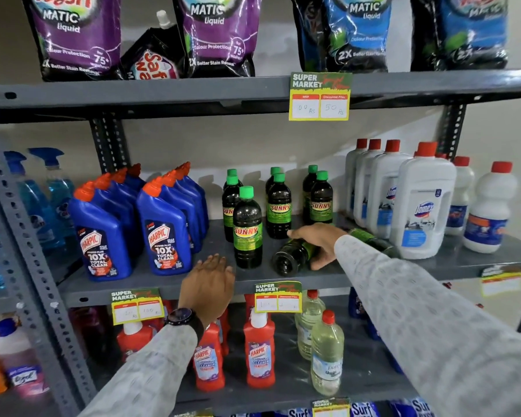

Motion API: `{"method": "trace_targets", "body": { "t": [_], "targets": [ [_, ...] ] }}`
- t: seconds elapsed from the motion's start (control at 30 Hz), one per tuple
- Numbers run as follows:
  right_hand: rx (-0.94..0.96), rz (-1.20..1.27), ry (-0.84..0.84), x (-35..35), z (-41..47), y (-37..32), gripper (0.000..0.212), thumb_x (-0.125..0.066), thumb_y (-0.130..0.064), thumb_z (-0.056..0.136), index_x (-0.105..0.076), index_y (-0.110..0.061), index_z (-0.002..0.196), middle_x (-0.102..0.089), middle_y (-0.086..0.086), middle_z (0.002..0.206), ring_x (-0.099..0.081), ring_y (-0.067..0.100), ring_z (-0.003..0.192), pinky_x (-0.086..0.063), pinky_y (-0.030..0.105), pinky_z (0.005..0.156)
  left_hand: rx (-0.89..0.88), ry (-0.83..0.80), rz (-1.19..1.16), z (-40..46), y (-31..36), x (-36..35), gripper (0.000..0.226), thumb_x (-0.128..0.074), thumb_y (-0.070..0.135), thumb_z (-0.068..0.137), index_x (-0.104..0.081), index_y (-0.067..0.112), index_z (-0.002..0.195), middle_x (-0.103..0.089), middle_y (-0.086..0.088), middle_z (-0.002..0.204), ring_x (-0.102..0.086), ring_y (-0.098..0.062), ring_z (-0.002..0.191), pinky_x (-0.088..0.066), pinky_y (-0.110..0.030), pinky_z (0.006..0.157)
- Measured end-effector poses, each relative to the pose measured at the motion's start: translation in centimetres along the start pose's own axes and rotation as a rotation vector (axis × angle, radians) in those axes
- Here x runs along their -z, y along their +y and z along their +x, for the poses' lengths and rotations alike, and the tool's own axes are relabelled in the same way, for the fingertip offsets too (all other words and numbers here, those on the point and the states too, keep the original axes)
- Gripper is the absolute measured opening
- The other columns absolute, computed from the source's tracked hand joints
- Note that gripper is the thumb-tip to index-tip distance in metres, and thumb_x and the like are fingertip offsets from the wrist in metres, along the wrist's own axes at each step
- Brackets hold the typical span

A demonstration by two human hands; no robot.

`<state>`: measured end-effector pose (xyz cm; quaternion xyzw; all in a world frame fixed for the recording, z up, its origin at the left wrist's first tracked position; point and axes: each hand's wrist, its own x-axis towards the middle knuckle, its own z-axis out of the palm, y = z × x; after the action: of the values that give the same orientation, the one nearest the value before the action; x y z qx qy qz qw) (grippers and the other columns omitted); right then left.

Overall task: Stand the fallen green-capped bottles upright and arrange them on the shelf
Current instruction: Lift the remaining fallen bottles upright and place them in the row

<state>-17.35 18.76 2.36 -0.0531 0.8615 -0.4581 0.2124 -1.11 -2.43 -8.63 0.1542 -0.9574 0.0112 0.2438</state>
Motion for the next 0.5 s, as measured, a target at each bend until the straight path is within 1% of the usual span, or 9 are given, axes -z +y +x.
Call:
{"method": "trace_targets", "body": {
  "t": [0.07, 0.13, 0.2, 0.23, 0.3, 0.33, 0.37, 0.43, 0.5],
  "targets": [
    [-0.019, 0.137, -0.013, -0.2, 0.1, 0.9, 0.052, -0.082, -0.036, 0.087, -0.058, -0.011, 0.126, -0.061, 0.018, 0.121, -0.068, 0.039, 0.096, -0.065, 0.047, 0.071, 0.003, -0.003, -0.019, 0.0, 0.0, -0.4, 0.071, -0.013, 0.042, 0.100, -0.058, 0.003, 0.137, -0.059, -0.017, 0.143, -0.054, -0.028, 0.135, -0.037, -0.044, 0.116],
    [-0.006, 0.185, -0.014, 0.1, -0.1, 1.3, 0.043, -0.083, -0.031, 0.087, -0.060, -0.011, 0.117, -0.062, 0.017, 0.114, -0.069, 0.037, 0.094, -0.065, 0.046, 0.068, 0.013, 0.021, -0.051, -0.1, 0.3, -0.3, 0.070, -0.015, 0.042, 0.099, -0.061, 0.003, 0.134, -0.061, -0.017, 0.141, -0.056, -0.028, 0.133, -0.039, -0.044, 0.116],
    [0.021, 0.190, -0.026, 0.6, -0.4, 1.1, 0.040, -0.084, -0.029, 0.085, -0.060, -0.011, 0.111, -0.062, 0.017, 0.110, -0.069, 0.036, 0.090, -0.065, 0.049, 0.071, 0.021, 0.032, -0.055, -0.1, 0.4, -0.5, 0.070, -0.016, 0.043, 0.099, -0.062, 0.004, 0.133, -0.062, -0.016, 0.140, -0.057, -0.027, 0.132, -0.038, -0.042, 0.115],
    [0.052, 0.192, -0.031, 1.0, -0.4, 0.8, 0.040, -0.085, -0.028, 0.084, -0.060, -0.010, 0.110, -0.063, 0.018, 0.112, -0.069, 0.037, 0.092, -0.065, 0.051, 0.072, 0.029, 0.034, -0.054, 0.0, 0.4, -0.5, 0.070, -0.016, 0.043, 0.099, -0.062, 0.005, 0.134, -0.062, -0.015, 0.141, -0.056, -0.027, 0.133, -0.038, -0.041, 0.115],
    [0.141, 0.219, -0.009, 1.8, -0.9, -0.1, 0.038, -0.086, -0.027, 0.083, -0.060, -0.012, 0.107, -0.065, 0.020, 0.114, -0.071, 0.039, 0.095, -0.065, 0.054, 0.073, 0.035, 0.027, -0.060, 0.0, 0.4, -0.5, 0.070, -0.015, 0.044, 0.099, -0.061, 0.006, 0.136, -0.060, -0.014, 0.143, -0.055, -0.025, 0.135, -0.036, -0.040, 0.117],
    [0.194, 0.231, 0.021, 2.3, -1.2, -0.6, 0.038, -0.085, -0.028, 0.083, -0.060, -0.014, 0.107, -0.066, 0.018, 0.112, -0.073, 0.037, 0.094, -0.065, 0.054, 0.074, 0.033, 0.027, -0.057, -0.1, 0.3, -0.5, 0.070, -0.015, 0.044, 0.099, -0.060, 0.006, 0.136, -0.060, -0.014, 0.143, -0.054, -0.025, 0.135, -0.035, -0.040, 0.117],
    [0.257, 0.243, 0.064, 2.7, -1.6, -1.1, 0.040, -0.085, -0.030, 0.083, -0.059, -0.014, 0.109, -0.068, 0.016, 0.109, -0.074, 0.035, 0.092, -0.065, 0.053, 0.073, 0.031, 0.032, -0.053, 0.0, 0.4, -0.3, 0.070, -0.015, 0.044, 0.099, -0.060, 0.005, 0.136, -0.060, -0.014, 0.143, -0.054, -0.026, 0.135, -0.036, -0.040, 0.117],
    [0.394, 0.251, 0.166, 3.2, -2.0, -1.7, 0.054, -0.086, -0.035, 0.081, -0.054, -0.015, 0.120, -0.068, 0.008, 0.109, -0.072, 0.029, 0.093, -0.066, 0.050, 0.071, 0.030, 0.036, -0.047, 0.0, 0.3, -0.2, 0.068, -0.017, 0.042, 0.099, -0.061, 0.005, 0.135, -0.061, -0.015, 0.142, -0.056, -0.026, 0.134, -0.038, -0.041, 0.116],
    [0.549, 0.141, 0.297, 2.8, -2.7, -1.6, 0.068, -0.085, -0.041, 0.080, -0.045, -0.017, 0.129, -0.066, -0.002, 0.111, -0.068, 0.022, 0.098, -0.062, 0.041, 0.075, 0.025, 0.045, -0.039, 0.0, 0.0, -0.1, 0.064, -0.020, 0.040, 0.100, -0.061, 0.005, 0.135, -0.061, -0.015, 0.142, -0.056, -0.026, 0.134, -0.039, -0.041, 0.116]
  ]
}}
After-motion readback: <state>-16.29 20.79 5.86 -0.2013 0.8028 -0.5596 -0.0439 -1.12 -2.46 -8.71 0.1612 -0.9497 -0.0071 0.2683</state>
